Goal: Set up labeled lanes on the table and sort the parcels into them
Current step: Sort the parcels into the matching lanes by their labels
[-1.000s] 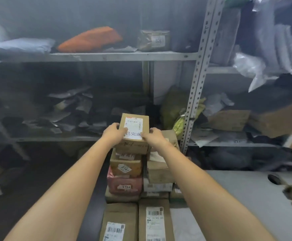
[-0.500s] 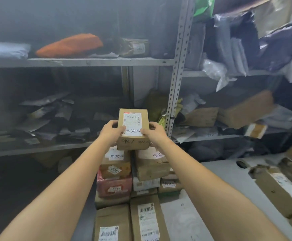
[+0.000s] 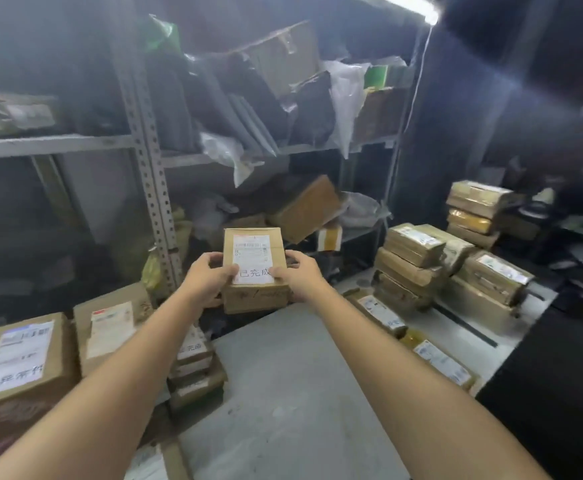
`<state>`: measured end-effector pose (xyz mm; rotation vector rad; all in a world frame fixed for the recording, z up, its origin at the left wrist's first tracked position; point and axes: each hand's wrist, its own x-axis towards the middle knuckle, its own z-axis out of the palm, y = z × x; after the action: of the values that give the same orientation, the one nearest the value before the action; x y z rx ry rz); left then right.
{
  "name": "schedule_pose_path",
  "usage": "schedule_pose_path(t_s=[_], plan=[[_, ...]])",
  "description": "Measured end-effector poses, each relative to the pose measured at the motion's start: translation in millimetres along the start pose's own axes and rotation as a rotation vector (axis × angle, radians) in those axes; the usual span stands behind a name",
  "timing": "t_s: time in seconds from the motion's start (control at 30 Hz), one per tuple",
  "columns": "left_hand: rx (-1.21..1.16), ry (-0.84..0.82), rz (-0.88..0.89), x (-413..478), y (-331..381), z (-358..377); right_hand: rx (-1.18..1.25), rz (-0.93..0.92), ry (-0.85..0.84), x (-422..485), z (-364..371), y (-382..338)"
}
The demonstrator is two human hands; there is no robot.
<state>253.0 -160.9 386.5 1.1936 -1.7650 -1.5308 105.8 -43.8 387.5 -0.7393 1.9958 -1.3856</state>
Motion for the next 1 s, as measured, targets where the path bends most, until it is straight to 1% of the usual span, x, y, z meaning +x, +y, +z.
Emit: schedule_pose_path(t_s=[0.23, 0.37, 0.43, 0.67, 0.77, 0.9, 1.0], plan=[[0.002, -0.189, -0.011, -27.5, 24.5, 168.9, 0.027, 0.023, 0.094, -17.2, -164.9, 56.8], [-0.005, -0.244, 0.040, -41.6, 35.5, 250.1, 0.026, 0.062, 0.099, -18.5, -246.5, 87.1], [0.002, -0.272, 0.050, -45.3, 42.0, 286.8, 0.022, 0.053, 0.120, -20.9, -285.0, 98.4], [0.043, -0.381, 0.042, -51.8, 67.1, 395.7, 0.030, 0.080, 0.220, -14.7, -383.8, 136.7], [0.042, -0.443, 0.004, -41.9, 72.1, 438.1, 0.038, 0.106, 0.260, -5.3, -420.0, 151.9], [0.080, -0.485, 0.035, -21.8, 80.7, 496.8, 0.028, 0.127, 0.323, 17.0, -464.6, 168.0], [0.042, -0.567, 0.030, -6.9, 88.2, 534.5, 0.031, 0.169, 0.346, 31.5, -494.1, 175.8]])
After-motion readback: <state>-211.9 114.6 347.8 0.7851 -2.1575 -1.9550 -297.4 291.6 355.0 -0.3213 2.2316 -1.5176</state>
